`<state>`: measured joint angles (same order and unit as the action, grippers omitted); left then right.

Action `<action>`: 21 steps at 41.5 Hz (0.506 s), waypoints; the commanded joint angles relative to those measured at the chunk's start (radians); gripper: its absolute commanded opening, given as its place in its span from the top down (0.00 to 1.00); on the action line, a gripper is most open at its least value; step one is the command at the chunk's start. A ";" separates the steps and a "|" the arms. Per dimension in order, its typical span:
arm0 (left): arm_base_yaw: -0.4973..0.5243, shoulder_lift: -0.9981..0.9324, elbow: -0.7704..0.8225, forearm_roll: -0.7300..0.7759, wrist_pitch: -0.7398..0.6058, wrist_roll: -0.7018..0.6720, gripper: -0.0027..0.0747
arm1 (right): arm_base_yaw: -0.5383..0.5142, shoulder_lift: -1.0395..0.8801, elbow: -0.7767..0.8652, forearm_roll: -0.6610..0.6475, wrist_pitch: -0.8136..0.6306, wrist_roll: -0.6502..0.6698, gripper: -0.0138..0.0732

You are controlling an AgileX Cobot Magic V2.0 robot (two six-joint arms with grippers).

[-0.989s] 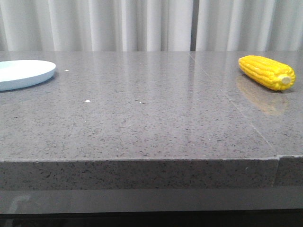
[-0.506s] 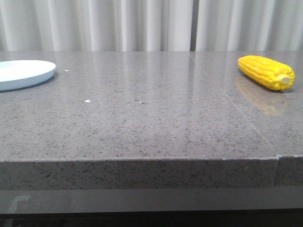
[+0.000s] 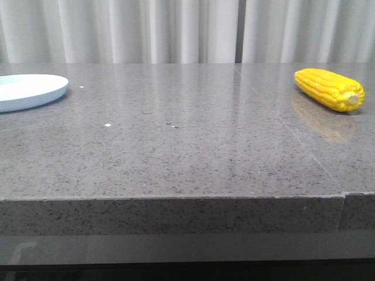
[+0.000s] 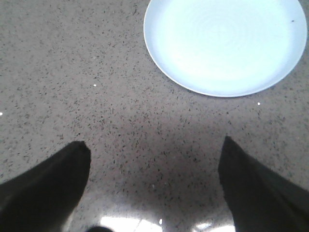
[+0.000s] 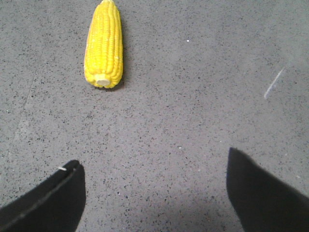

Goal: Place corn on plate with both arms

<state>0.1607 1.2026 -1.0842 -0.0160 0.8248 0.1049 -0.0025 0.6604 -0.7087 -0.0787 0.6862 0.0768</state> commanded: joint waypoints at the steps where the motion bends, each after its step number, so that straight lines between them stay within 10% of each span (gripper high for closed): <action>1: 0.063 0.078 -0.086 -0.194 -0.051 0.122 0.27 | -0.006 0.005 -0.028 -0.007 -0.062 -0.008 0.13; 21: 0.106 0.451 -0.304 -0.408 -0.078 0.205 0.27 | -0.006 0.005 -0.028 -0.007 -0.062 -0.008 0.13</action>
<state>0.2705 1.6520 -1.3288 -0.3876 0.7963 0.3092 -0.0025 0.6604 -0.7087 -0.0787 0.6862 0.0752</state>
